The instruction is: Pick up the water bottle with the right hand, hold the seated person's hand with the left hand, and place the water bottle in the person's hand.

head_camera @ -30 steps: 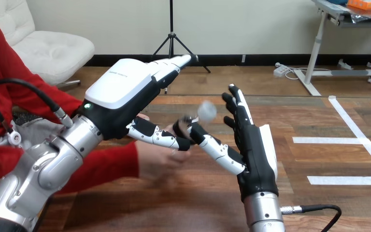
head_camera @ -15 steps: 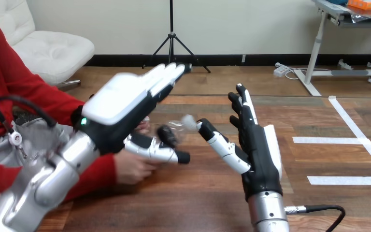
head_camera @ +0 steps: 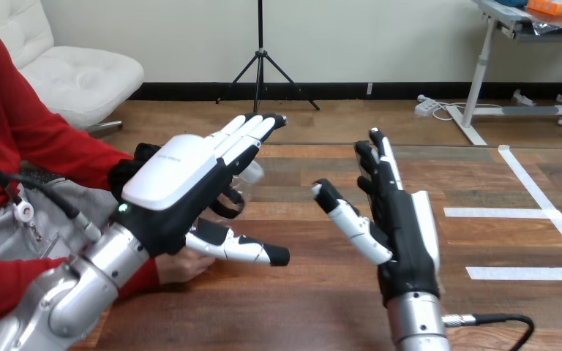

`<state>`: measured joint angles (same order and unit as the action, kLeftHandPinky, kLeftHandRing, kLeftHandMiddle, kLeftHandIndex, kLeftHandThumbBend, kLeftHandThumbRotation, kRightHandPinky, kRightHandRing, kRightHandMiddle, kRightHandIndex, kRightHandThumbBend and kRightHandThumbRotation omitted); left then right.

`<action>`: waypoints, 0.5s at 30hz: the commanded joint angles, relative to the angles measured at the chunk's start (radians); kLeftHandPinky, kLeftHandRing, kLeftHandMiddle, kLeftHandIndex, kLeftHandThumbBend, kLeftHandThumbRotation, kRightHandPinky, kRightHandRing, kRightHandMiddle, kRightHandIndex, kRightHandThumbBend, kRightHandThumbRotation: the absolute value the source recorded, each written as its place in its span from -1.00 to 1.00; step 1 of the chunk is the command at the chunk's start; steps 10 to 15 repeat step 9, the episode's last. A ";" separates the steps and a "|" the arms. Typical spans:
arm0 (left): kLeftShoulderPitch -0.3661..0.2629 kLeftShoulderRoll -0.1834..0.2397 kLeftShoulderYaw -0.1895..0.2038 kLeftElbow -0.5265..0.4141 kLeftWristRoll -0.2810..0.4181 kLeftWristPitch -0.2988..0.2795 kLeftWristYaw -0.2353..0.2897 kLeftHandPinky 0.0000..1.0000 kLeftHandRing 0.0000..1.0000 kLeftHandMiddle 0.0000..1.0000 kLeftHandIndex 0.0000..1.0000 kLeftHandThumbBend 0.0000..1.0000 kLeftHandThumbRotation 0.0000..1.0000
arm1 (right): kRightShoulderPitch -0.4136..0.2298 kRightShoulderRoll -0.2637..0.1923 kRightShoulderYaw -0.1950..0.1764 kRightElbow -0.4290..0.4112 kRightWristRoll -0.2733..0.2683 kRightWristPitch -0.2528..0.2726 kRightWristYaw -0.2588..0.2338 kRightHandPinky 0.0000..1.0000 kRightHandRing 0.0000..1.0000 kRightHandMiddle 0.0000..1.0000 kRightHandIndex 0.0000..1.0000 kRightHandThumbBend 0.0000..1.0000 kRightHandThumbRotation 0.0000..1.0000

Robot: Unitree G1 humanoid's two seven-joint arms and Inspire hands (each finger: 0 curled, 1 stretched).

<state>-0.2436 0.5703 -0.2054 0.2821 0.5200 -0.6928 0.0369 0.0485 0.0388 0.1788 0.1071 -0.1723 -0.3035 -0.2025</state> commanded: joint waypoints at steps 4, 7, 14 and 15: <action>-0.001 -0.040 0.033 0.019 -0.057 -0.061 0.041 0.84 1.00 1.00 1.00 1.00 0.36 | 0.007 -0.009 -0.022 -0.018 0.007 -0.066 0.012 0.82 0.90 0.87 0.97 1.00 0.37; 0.004 -0.055 0.030 0.045 -0.104 -0.098 0.029 0.83 1.00 1.00 1.00 1.00 0.38 | 0.019 -0.013 -0.026 -0.029 0.000 -0.069 0.014 0.81 0.90 0.87 0.96 1.00 0.39; 0.009 -0.063 0.029 0.054 -0.125 -0.110 0.022 0.83 1.00 1.00 1.00 1.00 0.38 | 0.025 -0.015 -0.029 -0.033 -0.007 -0.072 0.014 0.81 0.90 0.87 0.96 1.00 0.39; 0.009 -0.063 0.029 0.054 -0.125 -0.110 0.022 0.83 1.00 1.00 1.00 1.00 0.38 | 0.025 -0.015 -0.029 -0.033 -0.007 -0.072 0.014 0.81 0.90 0.87 0.96 1.00 0.39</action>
